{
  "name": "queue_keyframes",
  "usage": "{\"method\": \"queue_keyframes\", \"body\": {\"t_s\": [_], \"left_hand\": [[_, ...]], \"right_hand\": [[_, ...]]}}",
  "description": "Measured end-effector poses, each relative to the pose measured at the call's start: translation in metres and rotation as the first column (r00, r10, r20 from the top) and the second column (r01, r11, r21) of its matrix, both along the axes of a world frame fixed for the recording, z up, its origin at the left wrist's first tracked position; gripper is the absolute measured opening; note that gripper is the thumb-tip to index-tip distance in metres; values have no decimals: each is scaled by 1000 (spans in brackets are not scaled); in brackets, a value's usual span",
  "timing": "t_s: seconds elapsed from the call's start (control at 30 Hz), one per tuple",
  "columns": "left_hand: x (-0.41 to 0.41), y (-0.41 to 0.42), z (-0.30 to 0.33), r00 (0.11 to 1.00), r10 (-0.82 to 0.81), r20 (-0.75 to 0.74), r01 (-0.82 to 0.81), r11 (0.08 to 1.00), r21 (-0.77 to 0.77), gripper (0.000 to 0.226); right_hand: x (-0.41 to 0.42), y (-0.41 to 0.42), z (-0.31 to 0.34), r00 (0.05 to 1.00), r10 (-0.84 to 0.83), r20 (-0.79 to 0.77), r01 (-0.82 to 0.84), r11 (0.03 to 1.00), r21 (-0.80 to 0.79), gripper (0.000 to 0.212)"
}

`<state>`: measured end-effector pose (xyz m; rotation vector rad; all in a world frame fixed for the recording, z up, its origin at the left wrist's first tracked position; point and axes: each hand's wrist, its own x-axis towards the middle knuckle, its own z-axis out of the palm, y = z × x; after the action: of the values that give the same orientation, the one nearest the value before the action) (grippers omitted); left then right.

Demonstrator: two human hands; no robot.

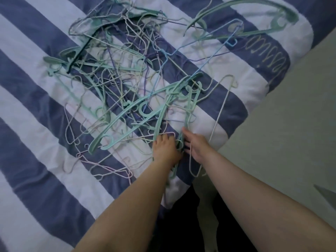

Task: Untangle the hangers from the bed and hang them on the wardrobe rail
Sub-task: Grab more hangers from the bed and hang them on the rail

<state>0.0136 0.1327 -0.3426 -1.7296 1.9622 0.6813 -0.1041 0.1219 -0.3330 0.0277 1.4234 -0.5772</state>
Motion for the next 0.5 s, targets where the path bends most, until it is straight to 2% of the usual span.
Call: {"method": "queue_keyframes", "body": {"t_s": [0.13,0.2,0.27,0.3,0.43,0.5], "left_hand": [[16,6,20,963,-34,-269,42,999,24,65],[25,11,33,919,-44,-391,22,998,-59,60],[35,10,52,871,22,-491,-109,983,-148,57],[40,7,63,849,49,-526,-168,969,-180,57],[61,-7,107,787,136,-601,-342,908,-243,56],[71,-16,126,761,170,-627,-441,843,-307,49]], "right_hand": [[14,1,2,998,-64,-19,64,998,0,69],[17,-4,3,997,-51,62,48,997,53,80],[24,-13,12,969,-5,248,-12,998,64,50],[29,-17,18,959,4,284,-25,997,69,38],[50,-27,35,985,-60,159,54,998,41,35],[53,-28,50,989,-114,95,115,993,-3,32]]}}
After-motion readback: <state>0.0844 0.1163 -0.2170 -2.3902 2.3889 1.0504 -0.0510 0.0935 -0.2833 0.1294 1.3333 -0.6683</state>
